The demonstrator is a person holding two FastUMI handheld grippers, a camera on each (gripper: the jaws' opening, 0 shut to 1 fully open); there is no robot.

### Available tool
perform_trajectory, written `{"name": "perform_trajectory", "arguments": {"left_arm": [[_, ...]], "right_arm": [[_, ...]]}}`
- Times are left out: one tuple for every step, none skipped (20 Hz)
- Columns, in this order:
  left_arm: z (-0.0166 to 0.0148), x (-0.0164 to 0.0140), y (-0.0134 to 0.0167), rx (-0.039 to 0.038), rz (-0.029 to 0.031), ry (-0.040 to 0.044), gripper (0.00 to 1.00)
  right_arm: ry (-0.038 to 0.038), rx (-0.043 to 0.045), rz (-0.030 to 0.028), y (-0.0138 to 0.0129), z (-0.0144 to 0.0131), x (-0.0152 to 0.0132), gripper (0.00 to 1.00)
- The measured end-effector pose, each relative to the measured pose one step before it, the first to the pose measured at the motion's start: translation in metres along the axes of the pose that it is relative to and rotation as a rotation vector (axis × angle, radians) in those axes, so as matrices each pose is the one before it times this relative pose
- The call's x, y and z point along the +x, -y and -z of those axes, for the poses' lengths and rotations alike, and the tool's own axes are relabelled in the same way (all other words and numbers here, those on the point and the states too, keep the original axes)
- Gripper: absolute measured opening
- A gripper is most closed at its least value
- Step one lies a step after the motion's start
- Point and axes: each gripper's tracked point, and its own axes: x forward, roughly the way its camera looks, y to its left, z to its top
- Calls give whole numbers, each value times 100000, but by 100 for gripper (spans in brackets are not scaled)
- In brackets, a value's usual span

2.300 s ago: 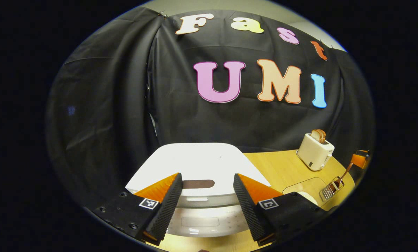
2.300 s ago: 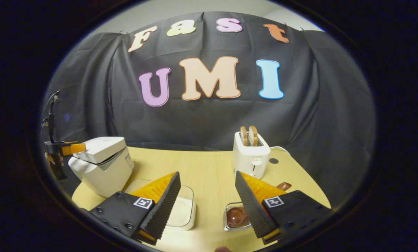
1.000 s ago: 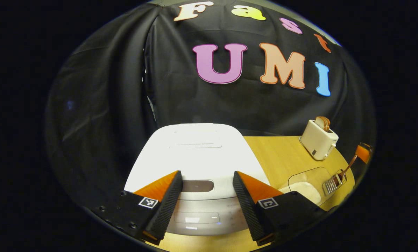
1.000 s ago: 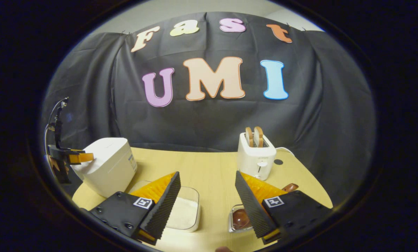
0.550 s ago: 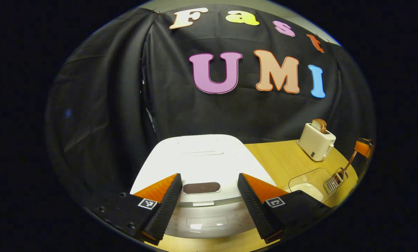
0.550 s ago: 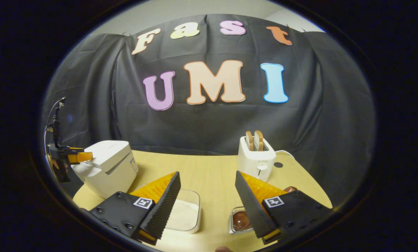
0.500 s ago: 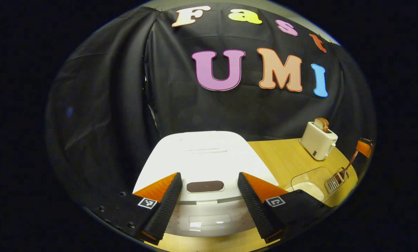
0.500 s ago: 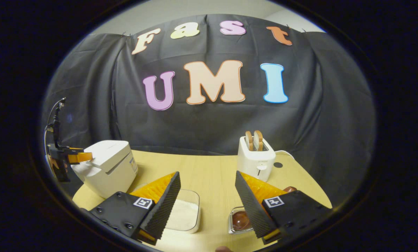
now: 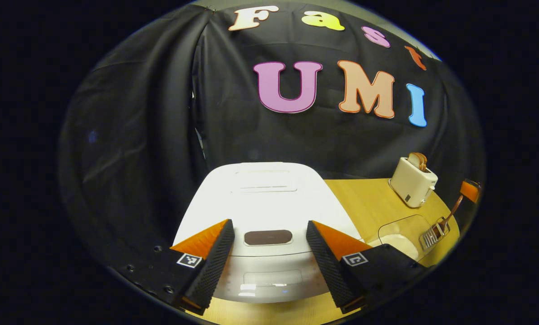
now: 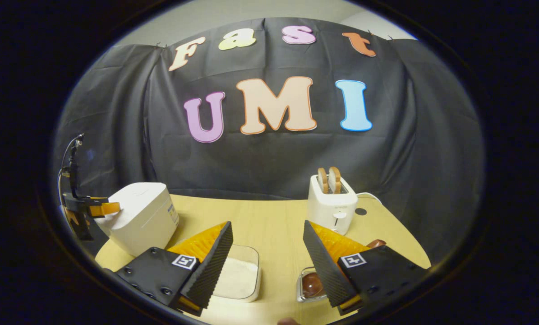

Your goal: Close the left gripper, press the button to open the rice cooker; take a wooden spoon from the chopstick holder with the right hand, scoop a spoonful of rice and pour it into the rice cooker, then put the wooden spoon back into the chopstick holder.

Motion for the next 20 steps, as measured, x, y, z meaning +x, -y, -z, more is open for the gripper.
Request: {"name": "perform_trajectory", "arguments": {"left_arm": [[-390, -386, 50, 1366, -429, 2624, 96], [282, -413, -77, -52, -896, -231, 95], [-23, -532, 211, 411, -225, 1899, 95], [-378, -840, 62, 1050, -716, 2923, 96], [-917, -902, 241, 1431, -340, 4357, 96], [-786, -835, 193, 1761, -540, 3843, 95], [-870, -918, 165, 1400, -569, 3647, 95], [-823, -1067, 214, 1309, -254, 3348, 95], [-701, -856, 220, 637, -397, 2337, 95], [-698, -716, 270, 417, -358, 2038, 95], [-584, -666, 304, -164, 50, 1612, 95], [-620, -768, 375, 165, -150, 1324, 95], [-614, -615, 46, 456, -553, 1624, 95], [-793, -654, -66, 495, -1049, 2143, 96], [-694, -307, -29, 585, -315, 2089, 96], [-609, -535, 86, 255, -591, 1636, 96], [-516, -73, 46, 63, 277, 963, 96], [-282, -153, 37, -472, -314, 466, 95], [-187, -32, 28, -869, 283, 208, 96], [-104, -96, -44, -806, -216, 238, 96]], "right_arm": [[959, 292, -404, -187, -311, -137, 99], [1370, 564, -453, -252, -381, -232, 99], [1851, 782, -531, -354, -506, -90, 99], [1572, 618, -365, -407, -542, -199, 99], [1635, 474, 106, -376, -753, -507, 99], [1820, 196, 153, -351, -553, -261, 99], [2035, -422, 166, -448, -446, -296, 99], [1822, -390, 473, -372, -461, -384, 99], [1917, -357, -704, -648, -381, -514, 99], [1826, -425, -39, -625, -415, -404, 99], [1769, -292, 63, -413, -412, -511, 99], [1405, -95, -188, -586, -294, -412, 99], [1063, 169, -191, -552, -52, -548, 99], [1141, -36, -758, -673, -201, -420, 99], [936, -480, -204, -468, -117, -251, 99], [348, -354, -634, -436, -63, -237, 99], [-3, 84, -763, -534, 112, -161, 99], [97, 487, -705, -419, -68, -74, 99], [90, 702, -711, -262, -118, 8, 99], [259, 592, -161, -154, -201, -53, 99]]}}
